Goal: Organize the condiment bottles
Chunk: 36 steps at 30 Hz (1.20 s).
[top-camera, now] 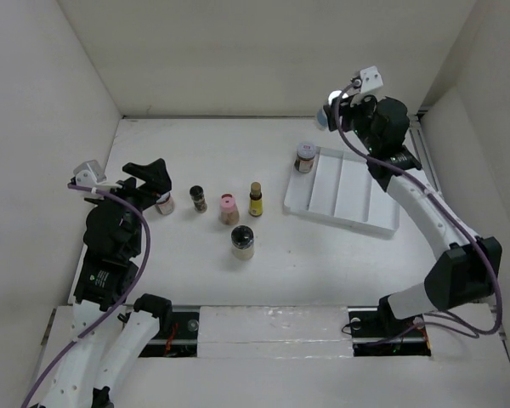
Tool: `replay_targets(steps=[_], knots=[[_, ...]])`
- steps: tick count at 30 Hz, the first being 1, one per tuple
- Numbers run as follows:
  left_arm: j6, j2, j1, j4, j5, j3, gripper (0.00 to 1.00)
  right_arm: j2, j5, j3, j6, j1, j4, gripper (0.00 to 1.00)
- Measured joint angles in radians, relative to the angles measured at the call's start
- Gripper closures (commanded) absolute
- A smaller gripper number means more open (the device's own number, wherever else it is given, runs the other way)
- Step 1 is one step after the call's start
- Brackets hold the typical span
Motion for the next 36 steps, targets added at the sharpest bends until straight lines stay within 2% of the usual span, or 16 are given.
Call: replay_targets(steps=[7, 11, 21, 22, 26, 27, 30, 34, 36], knots=[[0.005, 0.016, 0.0, 0.006, 0.018, 0.0, 0.01, 0.202, 0.011, -0.006, 0.025, -0.126, -0.12, 0.63], [0.005, 0.028, 0.0, 0.008, 0.023, 0.0, 0.01, 0.273, 0.023, -0.006, 0.028, -0.146, -0.184, 0.63], [0.007, 0.043, 0.0, 0.008, 0.043, 0.0, 0.01, 0.406, 0.007, 0.027, 0.028, -0.164, -0.185, 0.63], [0.009, 0.043, 0.0, 0.008, 0.045, 0.0, 0.01, 0.414, 0.005, 0.027, 0.028, -0.165, -0.177, 0.6], [0.013, 0.05, 0.0, 0.009, 0.047, 0.0, 0.01, 0.418, 0.005, 0.039, 0.028, -0.165, -0.174, 0.25], [0.014, 0.052, 0.0, 0.009, 0.047, 0.0, 0.01, 0.419, 0.009, 0.039, 0.029, -0.164, -0.175, 0.14], [0.016, 0.055, 0.0, 0.008, 0.047, 0.0, 0.01, 0.414, 0.025, 0.039, 0.027, -0.16, -0.158, 0.03], [0.016, 0.055, 0.0, 0.009, 0.047, 0.0, 0.01, 0.359, 0.05, 0.037, 0.027, -0.142, -0.158, 0.03], [0.016, 0.056, 0.0, 0.009, 0.047, 0.0, 0.01, 0.301, 0.054, 0.037, 0.025, -0.116, -0.155, 0.11]])
